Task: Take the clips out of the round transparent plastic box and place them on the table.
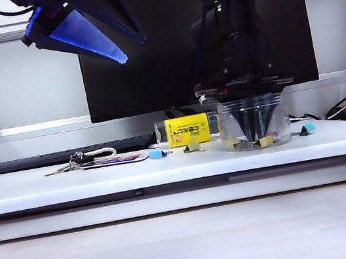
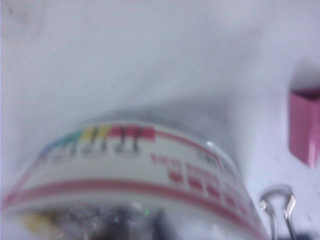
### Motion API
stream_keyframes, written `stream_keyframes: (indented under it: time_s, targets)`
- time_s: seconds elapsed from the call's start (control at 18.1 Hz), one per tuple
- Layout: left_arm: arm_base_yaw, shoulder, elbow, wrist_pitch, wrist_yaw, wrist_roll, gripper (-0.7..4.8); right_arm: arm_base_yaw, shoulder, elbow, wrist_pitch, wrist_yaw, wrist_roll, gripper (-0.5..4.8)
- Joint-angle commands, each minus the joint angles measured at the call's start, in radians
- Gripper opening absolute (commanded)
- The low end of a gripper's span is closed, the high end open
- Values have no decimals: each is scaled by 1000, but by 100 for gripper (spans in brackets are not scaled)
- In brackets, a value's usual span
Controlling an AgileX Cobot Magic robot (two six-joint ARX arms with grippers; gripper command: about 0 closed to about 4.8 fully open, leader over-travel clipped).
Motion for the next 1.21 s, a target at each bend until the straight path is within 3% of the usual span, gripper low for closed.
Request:
stream_keyframes:
  time_s: [0.06,0.44,0.72,0.94,1.21]
  targets:
    - [0,-2,3,23,1,1,215,-1,3,2,36,-4,0,8]
    - [0,-2,3,19,-34,10,215,-1,0,2,3,-3,-1,-1]
    - [1,-2,3,9,-45,64,215,-1,-27,5,-33,0,-4,-1]
    - [2,-2,3,-39,-158,117,215,-1,-69,6,-29,7,-4,-1]
    - [2,-2,2,-41,-159,117,215,-1,-101,11,-52,-27,-4,3]
